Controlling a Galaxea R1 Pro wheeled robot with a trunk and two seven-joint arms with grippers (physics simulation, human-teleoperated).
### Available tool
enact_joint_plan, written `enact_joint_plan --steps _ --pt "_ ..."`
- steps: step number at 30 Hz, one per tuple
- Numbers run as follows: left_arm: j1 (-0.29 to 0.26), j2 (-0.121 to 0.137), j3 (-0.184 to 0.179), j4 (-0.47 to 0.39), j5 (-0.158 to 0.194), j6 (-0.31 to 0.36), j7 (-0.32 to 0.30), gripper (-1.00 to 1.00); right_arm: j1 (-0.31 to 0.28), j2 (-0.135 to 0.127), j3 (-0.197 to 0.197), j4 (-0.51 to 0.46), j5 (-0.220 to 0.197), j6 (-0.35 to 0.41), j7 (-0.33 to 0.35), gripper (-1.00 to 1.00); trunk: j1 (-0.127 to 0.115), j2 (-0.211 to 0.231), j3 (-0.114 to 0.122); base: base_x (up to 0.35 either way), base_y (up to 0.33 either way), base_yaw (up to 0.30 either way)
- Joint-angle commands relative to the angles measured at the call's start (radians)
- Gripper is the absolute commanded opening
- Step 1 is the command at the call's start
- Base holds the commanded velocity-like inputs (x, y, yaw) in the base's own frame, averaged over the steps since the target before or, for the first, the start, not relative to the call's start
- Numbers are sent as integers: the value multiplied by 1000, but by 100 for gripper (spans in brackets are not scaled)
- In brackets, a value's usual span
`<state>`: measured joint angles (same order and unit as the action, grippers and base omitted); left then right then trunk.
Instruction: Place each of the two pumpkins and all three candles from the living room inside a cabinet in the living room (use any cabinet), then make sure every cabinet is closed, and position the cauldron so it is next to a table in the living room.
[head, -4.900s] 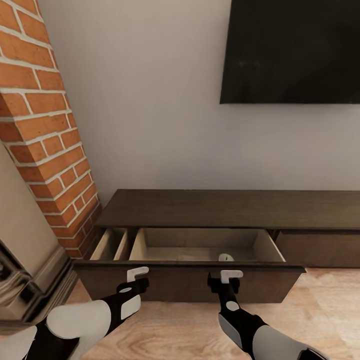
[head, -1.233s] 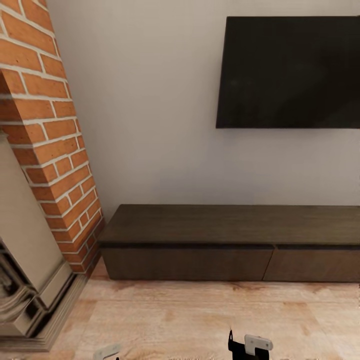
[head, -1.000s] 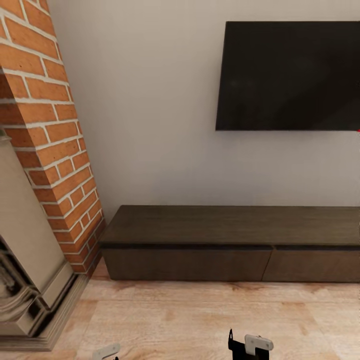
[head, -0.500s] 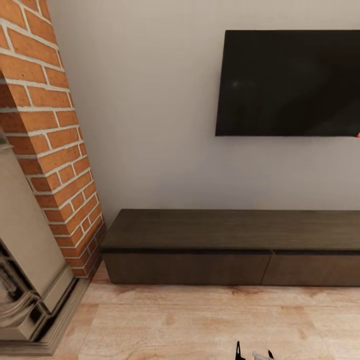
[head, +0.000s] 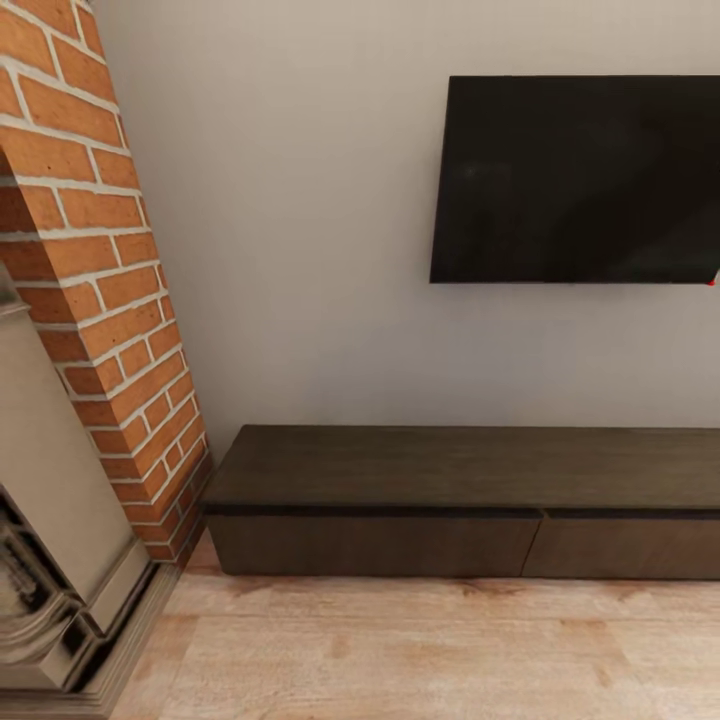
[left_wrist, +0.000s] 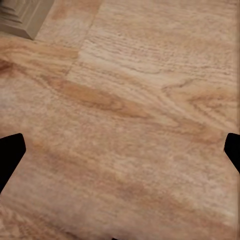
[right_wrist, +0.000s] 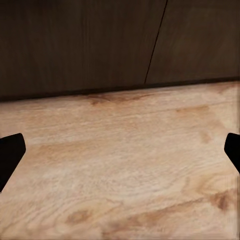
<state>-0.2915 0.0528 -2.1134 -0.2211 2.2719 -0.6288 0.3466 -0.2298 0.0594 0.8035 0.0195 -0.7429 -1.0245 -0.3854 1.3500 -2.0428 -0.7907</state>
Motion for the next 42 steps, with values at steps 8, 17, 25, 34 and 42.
enact_joint_plan --steps 8,17,25,34,42 --pt "-1 1 -9 -4 1 -1 9 100 1 2 11 2 0 17 -9 100 -31 56 24 0 0 0" --pt "-1 -4 -11 -4 1 45 9 100 2 1 10 2 0 17 -9 100 -65 119 52 0 0 0" --pt "-1 -8 -12 0 1 145 8 100 1 1 10 2 0 17 -9 100 -96 175 77 0 0 0" --pt "-1 -3 -8 2 4 149 9 100 2 0 10 2 0 17 -9 100 -131 238 106 0 0 0" --pt "-1 -4 -8 3 3 145 9 100 1 0 10 2 0 17 -9 100 -131 238 106 0 0 0"
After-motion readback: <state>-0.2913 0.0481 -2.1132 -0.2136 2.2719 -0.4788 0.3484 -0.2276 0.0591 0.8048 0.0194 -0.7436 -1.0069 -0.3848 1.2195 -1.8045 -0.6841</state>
